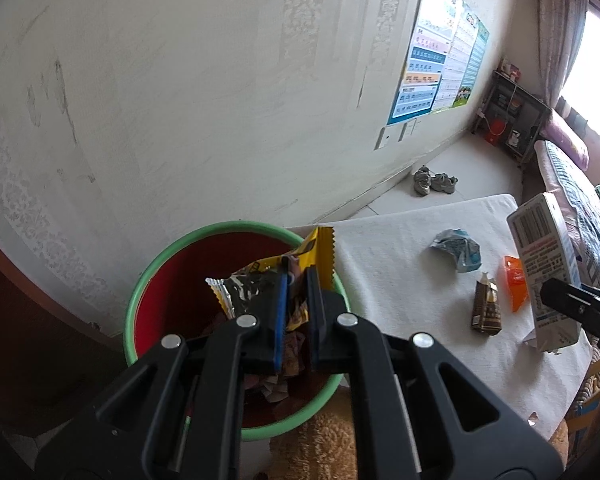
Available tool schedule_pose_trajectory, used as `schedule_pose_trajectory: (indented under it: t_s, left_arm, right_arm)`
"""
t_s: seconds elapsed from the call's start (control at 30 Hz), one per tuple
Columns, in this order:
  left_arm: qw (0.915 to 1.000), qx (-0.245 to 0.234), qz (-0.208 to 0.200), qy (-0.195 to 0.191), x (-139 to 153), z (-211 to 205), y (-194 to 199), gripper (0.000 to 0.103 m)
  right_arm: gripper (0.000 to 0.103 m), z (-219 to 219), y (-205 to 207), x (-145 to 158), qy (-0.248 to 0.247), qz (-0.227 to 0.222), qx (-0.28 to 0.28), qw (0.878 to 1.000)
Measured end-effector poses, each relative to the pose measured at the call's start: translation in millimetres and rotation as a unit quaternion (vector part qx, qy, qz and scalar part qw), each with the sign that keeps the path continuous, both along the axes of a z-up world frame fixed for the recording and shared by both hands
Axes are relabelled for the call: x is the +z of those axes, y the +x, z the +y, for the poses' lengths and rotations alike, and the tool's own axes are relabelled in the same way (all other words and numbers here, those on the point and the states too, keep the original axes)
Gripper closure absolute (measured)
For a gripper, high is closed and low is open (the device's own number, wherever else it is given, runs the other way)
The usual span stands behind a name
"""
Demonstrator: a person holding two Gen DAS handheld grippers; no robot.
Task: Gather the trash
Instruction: 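Carry the yellow wrapper with the left gripper while the right carries the milk carton to the bin, then open the left gripper over the bin while the right gripper releases the milk carton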
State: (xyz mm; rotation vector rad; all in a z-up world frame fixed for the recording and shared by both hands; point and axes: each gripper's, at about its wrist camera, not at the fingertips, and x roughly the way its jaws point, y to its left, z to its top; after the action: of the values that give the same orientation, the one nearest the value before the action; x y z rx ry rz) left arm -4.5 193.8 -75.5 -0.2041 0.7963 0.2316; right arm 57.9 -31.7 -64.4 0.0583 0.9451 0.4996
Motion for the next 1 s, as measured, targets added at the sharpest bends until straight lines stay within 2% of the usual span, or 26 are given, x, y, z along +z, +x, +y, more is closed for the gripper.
schedule_pose_trajectory:
  t_s: [0.6, 1.0]
  left_arm:
    - [0.9988, 0.042, 0.024, 0.01, -18.3, 40.4, -3.5, 0.095]
    - [0.9967, 0.059, 0.056, 0.002, -43.0, 57.4, 5.0, 0.095]
  right_arm:
    - [0.048, 67.3, 11.0, -10.0, 0.002, 0.019, 0.071, 0.997]
    - [0.048, 112.5, 18.4, -23.8, -0.005, 0.026, 0.114, 0.993]
